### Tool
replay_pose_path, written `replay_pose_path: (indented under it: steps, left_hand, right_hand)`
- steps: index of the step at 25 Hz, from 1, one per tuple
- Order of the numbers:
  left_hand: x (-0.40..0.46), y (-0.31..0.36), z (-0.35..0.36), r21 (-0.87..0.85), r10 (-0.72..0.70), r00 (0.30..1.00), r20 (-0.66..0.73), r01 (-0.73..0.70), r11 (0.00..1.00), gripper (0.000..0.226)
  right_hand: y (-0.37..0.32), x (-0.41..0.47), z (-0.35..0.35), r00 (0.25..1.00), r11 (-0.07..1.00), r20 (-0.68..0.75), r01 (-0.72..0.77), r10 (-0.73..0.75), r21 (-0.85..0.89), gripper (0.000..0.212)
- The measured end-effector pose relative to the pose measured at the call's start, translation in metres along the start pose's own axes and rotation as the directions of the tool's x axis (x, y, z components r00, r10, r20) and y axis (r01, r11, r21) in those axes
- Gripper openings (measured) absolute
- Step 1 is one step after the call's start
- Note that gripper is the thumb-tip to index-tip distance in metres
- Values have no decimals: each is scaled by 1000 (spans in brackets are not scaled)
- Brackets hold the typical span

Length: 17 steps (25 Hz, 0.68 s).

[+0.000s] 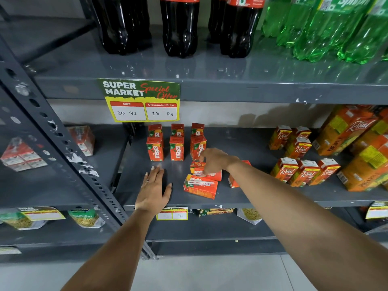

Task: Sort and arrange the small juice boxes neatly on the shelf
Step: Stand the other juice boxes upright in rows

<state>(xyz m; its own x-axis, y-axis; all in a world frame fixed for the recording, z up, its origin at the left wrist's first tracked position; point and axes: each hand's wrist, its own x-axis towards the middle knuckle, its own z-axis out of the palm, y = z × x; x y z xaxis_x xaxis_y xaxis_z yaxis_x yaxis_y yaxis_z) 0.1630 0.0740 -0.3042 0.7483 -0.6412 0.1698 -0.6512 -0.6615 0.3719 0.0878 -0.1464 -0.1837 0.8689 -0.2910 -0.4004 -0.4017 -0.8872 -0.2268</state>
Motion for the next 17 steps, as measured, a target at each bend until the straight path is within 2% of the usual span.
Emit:
replay_pose_path:
  steps: [7, 10, 11, 15, 17]
  left_hand:
    - [2, -1, 0, 2, -13, 1000, 13, 13, 1000, 62]
    - [1, 0, 0, 4, -18, 1000, 17, 18, 1000, 63]
    - [1, 0, 0, 6, -17, 1000, 17, 17, 1000, 63]
    - [2, 0, -1, 12, -14, 999, 29, 14, 1000, 64]
    - [2, 0, -1, 9, -18, 999, 35, 18, 1000, 65]
  right_hand:
    - [4, -13, -26, 997, 994, -47, 59, -55, 96, 49]
    - [12, -14, -27, 998, 992, -61, 34, -26, 125, 27]
    - [14, -17, -26, 998, 989, -66, 28, -19, 142, 25]
    - [17, -23, -24, 999, 993, -45, -3, 8, 121, 27]
    - [15, -25, -26, 1000, 998, -15, -20, 21, 51, 44]
